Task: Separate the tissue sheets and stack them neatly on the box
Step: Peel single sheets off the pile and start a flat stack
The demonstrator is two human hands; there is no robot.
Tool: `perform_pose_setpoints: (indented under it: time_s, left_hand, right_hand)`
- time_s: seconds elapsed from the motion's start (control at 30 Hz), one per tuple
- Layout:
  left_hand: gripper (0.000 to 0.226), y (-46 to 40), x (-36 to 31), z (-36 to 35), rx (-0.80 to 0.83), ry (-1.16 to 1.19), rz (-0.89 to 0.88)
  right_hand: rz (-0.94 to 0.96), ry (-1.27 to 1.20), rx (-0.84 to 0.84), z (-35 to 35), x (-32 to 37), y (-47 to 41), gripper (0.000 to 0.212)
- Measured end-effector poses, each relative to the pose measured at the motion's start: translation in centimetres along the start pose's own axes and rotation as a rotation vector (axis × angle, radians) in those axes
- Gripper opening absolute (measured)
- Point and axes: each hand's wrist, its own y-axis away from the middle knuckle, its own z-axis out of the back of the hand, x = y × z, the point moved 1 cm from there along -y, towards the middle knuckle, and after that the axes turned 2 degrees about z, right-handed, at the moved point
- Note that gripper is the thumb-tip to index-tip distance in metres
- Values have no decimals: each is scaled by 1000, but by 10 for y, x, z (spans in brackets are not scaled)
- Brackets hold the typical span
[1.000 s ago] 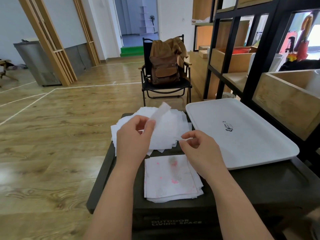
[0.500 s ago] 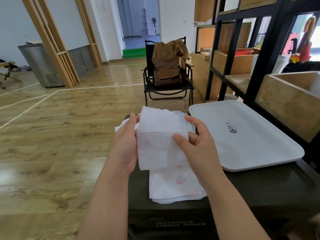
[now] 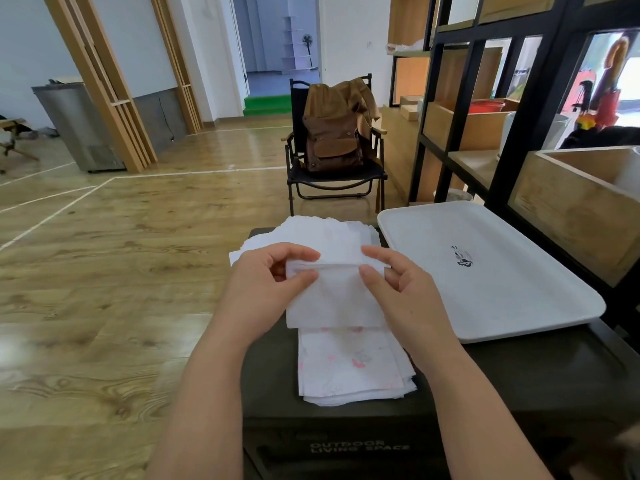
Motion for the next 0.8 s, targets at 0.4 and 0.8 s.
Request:
perform_pose_setpoints:
  time_s: [0.4, 0.8]
  left_hand:
    - [15, 0, 1, 5, -92, -190, -14]
    - [12, 8, -21, 9, 171, 5, 78]
  right_hand:
    - [35, 285, -52, 2, -5, 0, 12]
    - [-75, 36, -100, 13, 15, 2, 24]
